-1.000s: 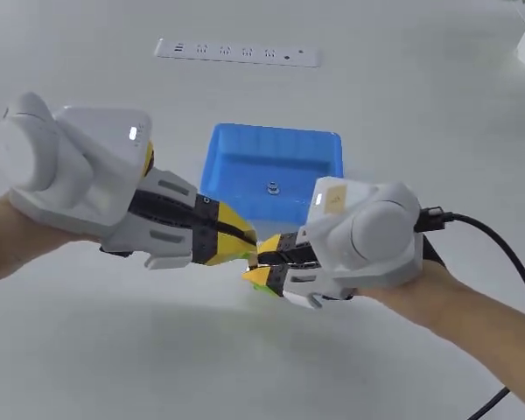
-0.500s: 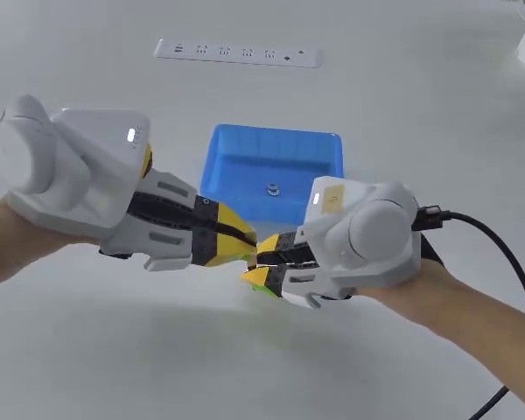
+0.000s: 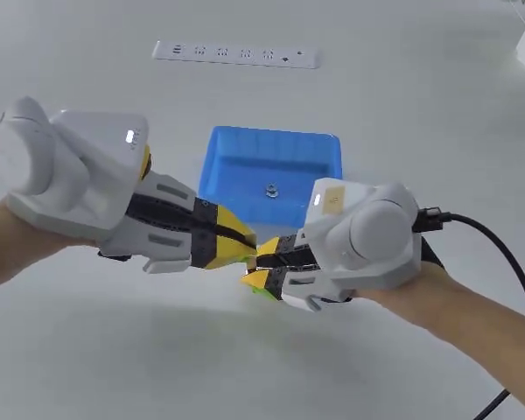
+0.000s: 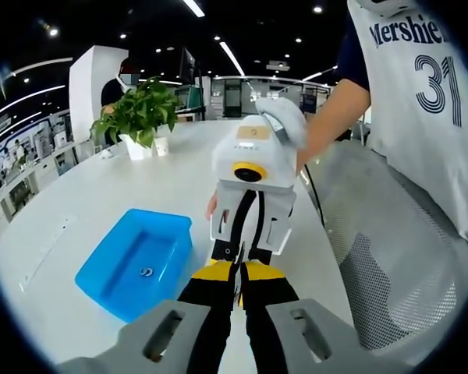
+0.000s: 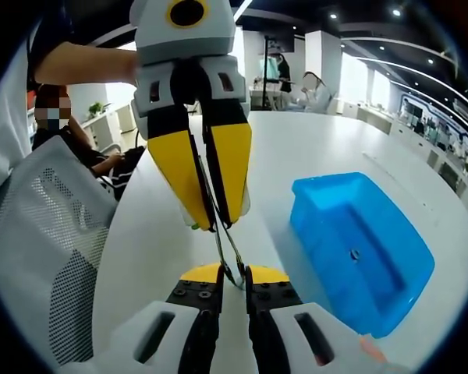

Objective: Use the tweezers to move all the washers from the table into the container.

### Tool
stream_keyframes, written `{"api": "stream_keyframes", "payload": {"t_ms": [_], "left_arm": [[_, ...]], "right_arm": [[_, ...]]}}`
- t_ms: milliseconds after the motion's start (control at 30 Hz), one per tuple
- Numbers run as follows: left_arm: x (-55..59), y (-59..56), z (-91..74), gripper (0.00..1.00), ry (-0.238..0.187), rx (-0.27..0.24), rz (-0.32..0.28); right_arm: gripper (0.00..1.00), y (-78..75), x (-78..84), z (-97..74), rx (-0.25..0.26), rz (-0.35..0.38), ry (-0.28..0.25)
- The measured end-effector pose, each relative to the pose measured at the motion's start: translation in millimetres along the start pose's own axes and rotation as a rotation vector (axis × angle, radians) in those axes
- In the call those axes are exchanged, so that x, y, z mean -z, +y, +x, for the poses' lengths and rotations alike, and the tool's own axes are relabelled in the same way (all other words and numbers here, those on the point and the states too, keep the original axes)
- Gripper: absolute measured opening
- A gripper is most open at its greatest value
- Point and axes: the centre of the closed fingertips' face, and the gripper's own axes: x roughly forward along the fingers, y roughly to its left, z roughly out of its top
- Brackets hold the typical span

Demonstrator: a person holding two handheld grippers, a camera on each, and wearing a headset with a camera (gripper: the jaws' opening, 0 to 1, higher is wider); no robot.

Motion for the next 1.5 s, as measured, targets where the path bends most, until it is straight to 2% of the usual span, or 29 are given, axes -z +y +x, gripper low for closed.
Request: {"api": "stream_keyframes", "payload": {"t_ms": [433, 600, 733, 1033, 1200, 1500], "left_arm": [[0.8, -1.2, -0.9, 0.07, 0.006, 0.011, -0.013], [-0.9, -2.6, -0.5, 0.07, 0.027, 0.013, -0.004], [-4.8, -1.9, -3.7, 0.07, 0.023, 0.009, 0.004], [-16.5, -0.9, -15.9, 0.07, 0.01, -0.013, 0.022], [-30.5, -1.0, -23.7, 0.07, -0.013, -0.022, 0.043], [-54.4, 8.8, -38.1, 0.07, -0.021, -0.039, 0.098]], "right_arm": [[0.11, 0.9, 0.4, 1.1, -0.005, -0.015, 0.005], [0.1, 3.4, -0.1, 0.0, -0.006, -0.023, 0.011], [0.1, 2.0, -4.2, -3.7, 0.002, -0.019, 0.001], [0.1, 2.5, -17.7, -13.2, 0.007, -0.025, -0.021], [0.1, 2.2, -30.8, -21.6, 0.011, -0.035, -0.047], [0.1, -8.8, -55.6, -36.1, 0.052, -0.063, -0.076]]}}
